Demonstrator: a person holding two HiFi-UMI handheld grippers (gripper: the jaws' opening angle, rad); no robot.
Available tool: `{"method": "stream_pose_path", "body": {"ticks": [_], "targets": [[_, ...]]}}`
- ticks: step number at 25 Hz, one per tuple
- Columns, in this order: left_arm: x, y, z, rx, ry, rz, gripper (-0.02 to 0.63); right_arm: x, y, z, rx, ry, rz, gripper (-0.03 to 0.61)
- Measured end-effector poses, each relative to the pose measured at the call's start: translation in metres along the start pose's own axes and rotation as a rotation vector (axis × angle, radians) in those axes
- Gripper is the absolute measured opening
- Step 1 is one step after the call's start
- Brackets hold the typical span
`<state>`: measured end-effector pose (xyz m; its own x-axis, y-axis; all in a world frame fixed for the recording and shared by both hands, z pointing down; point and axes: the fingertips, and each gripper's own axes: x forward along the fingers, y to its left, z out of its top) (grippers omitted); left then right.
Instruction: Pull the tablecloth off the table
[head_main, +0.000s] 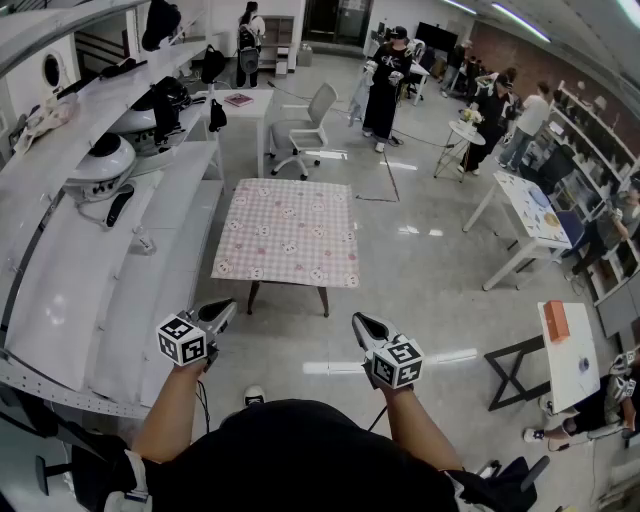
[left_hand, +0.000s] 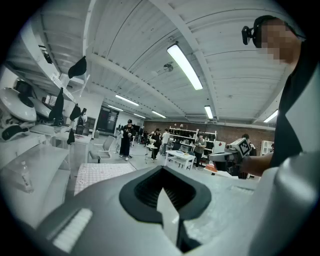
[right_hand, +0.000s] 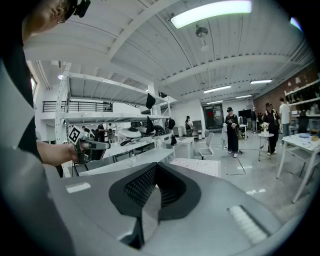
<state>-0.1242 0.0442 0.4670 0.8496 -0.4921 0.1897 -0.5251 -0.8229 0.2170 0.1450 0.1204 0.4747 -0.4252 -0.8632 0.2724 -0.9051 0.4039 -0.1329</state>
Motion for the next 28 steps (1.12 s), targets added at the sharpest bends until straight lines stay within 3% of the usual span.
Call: {"method": "stream_pose_path", "body": {"ticks": [22,28], "targets": [[-0.004,-0.004,-0.014,-0.001,0.034,0.025,0.0,-0.014,-0.004,-0.004,-0.009,-0.011,-0.012,0.034],[0.007,-0.002,-0.016,0.013,0.077,0.043,0.066,-0.018,-0.014,-0.005,-0.009,-0.018,-0.031,0.122]]}}
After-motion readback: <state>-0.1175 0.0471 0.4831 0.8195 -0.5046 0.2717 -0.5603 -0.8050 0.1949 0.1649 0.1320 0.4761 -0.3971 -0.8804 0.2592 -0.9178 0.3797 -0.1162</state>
